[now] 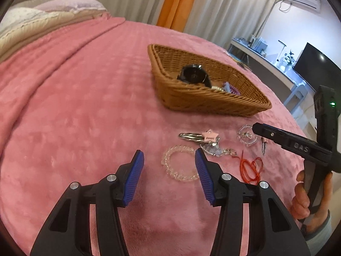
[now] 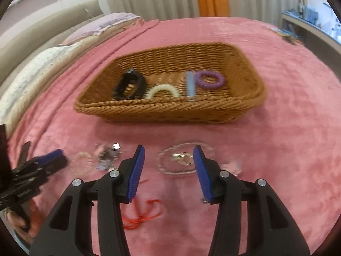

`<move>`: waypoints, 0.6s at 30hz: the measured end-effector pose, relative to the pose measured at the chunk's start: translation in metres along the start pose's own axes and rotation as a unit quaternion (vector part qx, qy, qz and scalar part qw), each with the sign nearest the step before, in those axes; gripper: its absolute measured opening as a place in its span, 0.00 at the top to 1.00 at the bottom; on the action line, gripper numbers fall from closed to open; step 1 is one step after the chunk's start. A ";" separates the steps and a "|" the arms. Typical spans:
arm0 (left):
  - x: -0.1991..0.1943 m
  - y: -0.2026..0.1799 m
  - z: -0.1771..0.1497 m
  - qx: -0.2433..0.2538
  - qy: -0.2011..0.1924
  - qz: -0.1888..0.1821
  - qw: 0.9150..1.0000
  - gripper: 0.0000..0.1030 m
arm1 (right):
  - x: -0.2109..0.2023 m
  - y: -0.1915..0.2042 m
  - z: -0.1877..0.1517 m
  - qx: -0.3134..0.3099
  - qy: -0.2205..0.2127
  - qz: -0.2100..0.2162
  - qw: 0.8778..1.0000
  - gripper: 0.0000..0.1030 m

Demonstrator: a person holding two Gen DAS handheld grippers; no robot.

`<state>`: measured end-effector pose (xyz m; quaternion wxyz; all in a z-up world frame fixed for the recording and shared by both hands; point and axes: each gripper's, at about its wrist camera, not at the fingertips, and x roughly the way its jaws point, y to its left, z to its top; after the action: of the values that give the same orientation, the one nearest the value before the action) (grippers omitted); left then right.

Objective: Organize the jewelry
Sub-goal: 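Grasp the clear bead bracelet with the left tool while the right tool grasps the keychain charm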

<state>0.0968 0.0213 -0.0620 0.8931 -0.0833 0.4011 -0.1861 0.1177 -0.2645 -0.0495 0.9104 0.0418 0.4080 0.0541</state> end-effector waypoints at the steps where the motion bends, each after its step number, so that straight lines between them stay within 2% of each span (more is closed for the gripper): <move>1: 0.002 0.000 -0.001 -0.001 0.003 0.000 1.000 0.56 | 0.001 0.006 -0.001 -0.006 0.001 0.004 1.000 0.57; 3: 0.008 0.000 -0.003 0.000 0.018 -0.003 1.000 0.61 | 0.008 0.026 -0.005 -0.018 0.012 0.015 1.000 0.57; 5: 0.014 -0.003 -0.005 0.007 0.033 -0.004 0.999 0.61 | 0.014 0.042 -0.008 -0.027 0.018 0.016 0.999 0.60; 6: 0.016 -0.005 -0.006 0.012 0.038 -0.001 0.999 0.61 | 0.017 0.051 -0.009 -0.032 0.020 0.020 0.999 0.64; 8: 0.018 -0.008 -0.006 0.017 0.039 0.011 0.999 0.63 | 0.020 0.062 -0.010 -0.038 0.021 0.023 0.999 0.64; 10: 0.019 -0.006 -0.006 0.013 0.040 0.017 0.999 0.78 | 0.022 0.072 -0.010 -0.046 0.017 0.022 0.999 0.64; 13: 0.018 -0.004 -0.006 0.003 0.039 0.019 0.999 0.92 | 0.023 0.079 -0.008 -0.053 0.015 0.028 0.998 0.64; 18: 0.006 0.002 -0.006 -0.007 0.024 0.037 0.999 0.92 | 0.030 0.093 -0.008 -0.073 0.018 0.020 0.997 0.64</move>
<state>0.0964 0.0205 -0.0704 0.8888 -0.0703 0.4267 -0.1517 0.1252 -0.1687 -0.0657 0.9021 -0.0175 0.4188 0.1023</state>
